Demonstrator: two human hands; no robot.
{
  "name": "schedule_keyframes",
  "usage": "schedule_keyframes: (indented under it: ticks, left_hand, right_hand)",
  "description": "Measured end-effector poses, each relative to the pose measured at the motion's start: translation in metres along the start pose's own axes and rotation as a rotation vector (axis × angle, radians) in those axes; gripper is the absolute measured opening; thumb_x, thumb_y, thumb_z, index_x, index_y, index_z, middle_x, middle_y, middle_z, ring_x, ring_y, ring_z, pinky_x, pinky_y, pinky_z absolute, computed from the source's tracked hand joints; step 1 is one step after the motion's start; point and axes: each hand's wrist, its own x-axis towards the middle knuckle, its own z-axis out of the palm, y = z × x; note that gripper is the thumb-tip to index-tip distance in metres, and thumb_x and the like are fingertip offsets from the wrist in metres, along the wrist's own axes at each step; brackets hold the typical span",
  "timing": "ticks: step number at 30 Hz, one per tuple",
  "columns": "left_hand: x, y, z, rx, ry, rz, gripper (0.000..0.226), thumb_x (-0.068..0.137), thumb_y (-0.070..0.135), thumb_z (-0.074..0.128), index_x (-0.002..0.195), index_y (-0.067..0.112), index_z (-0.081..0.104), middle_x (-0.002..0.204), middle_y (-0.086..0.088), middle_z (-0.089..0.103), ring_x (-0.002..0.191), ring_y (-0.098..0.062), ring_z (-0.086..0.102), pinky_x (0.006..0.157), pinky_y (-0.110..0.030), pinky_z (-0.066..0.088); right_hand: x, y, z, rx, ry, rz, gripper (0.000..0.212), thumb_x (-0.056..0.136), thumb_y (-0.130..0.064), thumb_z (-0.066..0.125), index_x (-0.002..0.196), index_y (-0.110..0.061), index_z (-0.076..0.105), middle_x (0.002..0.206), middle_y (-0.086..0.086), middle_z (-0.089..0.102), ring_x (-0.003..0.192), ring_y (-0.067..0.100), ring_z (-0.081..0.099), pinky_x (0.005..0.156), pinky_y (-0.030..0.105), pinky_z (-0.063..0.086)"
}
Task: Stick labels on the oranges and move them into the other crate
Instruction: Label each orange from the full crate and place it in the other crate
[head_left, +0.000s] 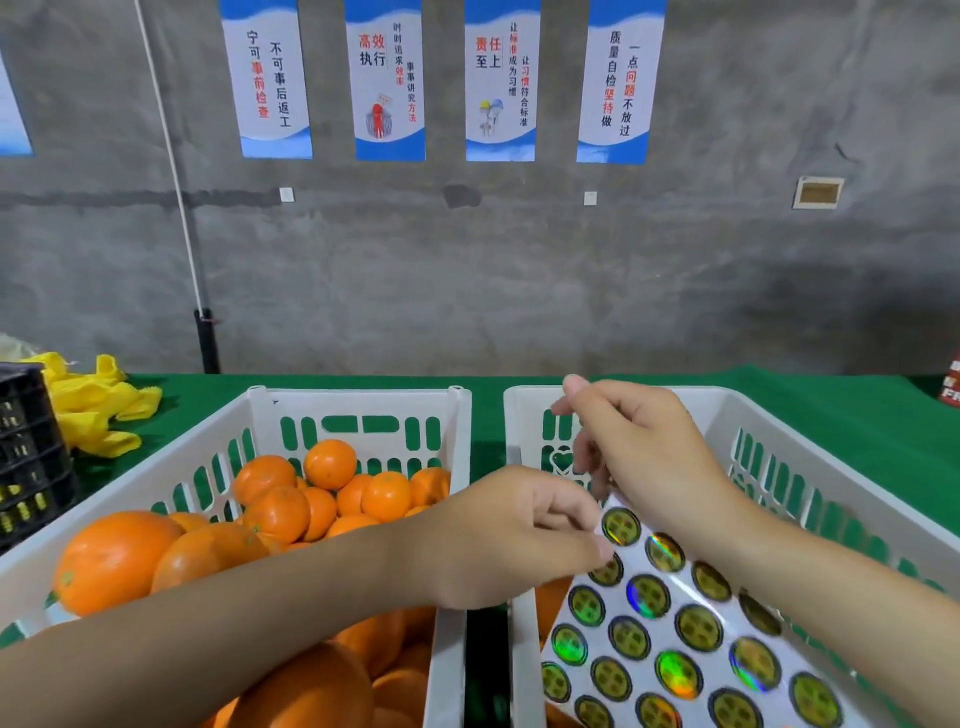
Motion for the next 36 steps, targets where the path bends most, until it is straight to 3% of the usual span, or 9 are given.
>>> schedule_keyframes:
  ticks: [4, 6, 8, 10, 12, 17, 24, 30, 36]
  left_hand:
    - [0.004, -0.004, -0.004, -0.096, 0.226, -0.043, 0.022, 0.088, 0.028, 0.064, 0.086, 0.006, 0.064, 0.101, -0.035, 0.065, 0.088, -0.044, 0.064, 0.097, -0.063, 0.048]
    - [0.007, -0.007, -0.009, -0.088, 0.320, -0.063, 0.021, 0.097, 0.025, 0.062, 0.088, 0.006, 0.062, 0.099, -0.031, 0.068, 0.088, -0.040, 0.067, 0.096, -0.060, 0.050]
    - [0.009, -0.013, -0.013, -0.062, 0.380, -0.034, 0.019, 0.102, 0.021, 0.055, 0.091, 0.008, 0.062, 0.087, -0.014, 0.075, 0.084, -0.027, 0.072, 0.085, -0.042, 0.059]
    - [0.007, -0.012, -0.014, -0.063, 0.406, 0.021, 0.019, 0.104, 0.016, 0.050, 0.091, 0.014, 0.063, 0.070, 0.009, 0.073, 0.064, -0.002, 0.068, 0.062, -0.014, 0.052]
    - [0.007, -0.012, -0.015, -0.016, 0.436, 0.050, 0.018, 0.105, 0.015, 0.048, 0.096, 0.011, 0.063, 0.064, 0.016, 0.068, 0.060, 0.004, 0.063, 0.057, -0.007, 0.045]
    - [0.007, -0.020, -0.016, 0.208, 0.483, 0.059, 0.019, 0.106, 0.025, 0.045, 0.096, 0.022, 0.061, 0.075, 0.004, 0.066, 0.072, -0.002, 0.061, 0.068, -0.016, 0.050]
    - [0.006, -0.021, -0.019, 0.351, 0.491, 0.084, 0.020, 0.105, 0.028, 0.046, 0.089, 0.029, 0.059, 0.076, 0.007, 0.063, 0.068, 0.000, 0.056, 0.060, -0.014, 0.044]
    - [0.005, -0.016, -0.016, 0.324, 0.485, 0.072, 0.019, 0.104, 0.023, 0.048, 0.091, 0.025, 0.061, 0.063, 0.016, 0.060, 0.056, 0.003, 0.053, 0.052, -0.008, 0.039]
    - [0.007, -0.014, -0.017, 0.121, 0.459, -0.029, 0.020, 0.103, 0.018, 0.050, 0.100, 0.017, 0.070, 0.077, 0.004, 0.075, 0.071, 0.001, 0.067, 0.072, -0.016, 0.051]
  right_hand:
    - [0.002, -0.005, -0.011, -0.311, 0.130, -0.241, 0.021, 0.099, -0.038, 0.048, 0.092, -0.036, 0.068, 0.087, -0.019, 0.067, 0.089, -0.003, 0.060, 0.072, 0.013, 0.045]
    - [0.002, -0.006, -0.015, -0.408, 0.119, -0.319, 0.022, 0.095, -0.035, 0.049, 0.099, -0.032, 0.071, 0.095, -0.024, 0.063, 0.096, -0.004, 0.057, 0.077, 0.011, 0.044]
    - [0.000, -0.005, -0.014, -0.443, 0.053, -0.336, 0.023, 0.092, -0.029, 0.053, 0.101, -0.028, 0.074, 0.099, -0.024, 0.063, 0.098, -0.003, 0.057, 0.082, 0.013, 0.044]
    - [-0.003, -0.003, -0.011, -0.461, -0.010, -0.342, 0.025, 0.091, -0.027, 0.055, 0.107, -0.026, 0.075, 0.105, -0.021, 0.066, 0.102, -0.002, 0.058, 0.088, 0.014, 0.045]
    - [-0.005, -0.001, -0.008, -0.460, -0.033, -0.348, 0.025, 0.092, -0.025, 0.058, 0.112, -0.025, 0.074, 0.111, -0.018, 0.067, 0.106, -0.002, 0.058, 0.092, 0.013, 0.044]
    - [-0.003, 0.001, -0.008, -0.392, -0.032, -0.323, 0.023, 0.090, -0.030, 0.064, 0.110, -0.027, 0.075, 0.108, -0.020, 0.068, 0.106, -0.007, 0.056, 0.085, 0.001, 0.038]
    - [0.000, 0.003, -0.008, -0.218, -0.132, -0.279, 0.017, 0.085, -0.040, 0.066, 0.101, -0.042, 0.073, 0.099, -0.023, 0.069, 0.099, 0.003, 0.062, 0.077, 0.024, 0.053]
    - [0.001, 0.004, -0.008, -0.089, -0.132, -0.218, 0.012, 0.084, -0.031, 0.075, 0.091, -0.040, 0.073, 0.090, -0.020, 0.073, 0.089, 0.004, 0.067, 0.079, 0.033, 0.055]
    - [-0.004, 0.004, -0.005, -0.163, -0.072, -0.219, 0.017, 0.083, -0.028, 0.076, 0.100, -0.027, 0.074, 0.088, -0.014, 0.073, 0.086, 0.003, 0.069, 0.078, 0.030, 0.058]
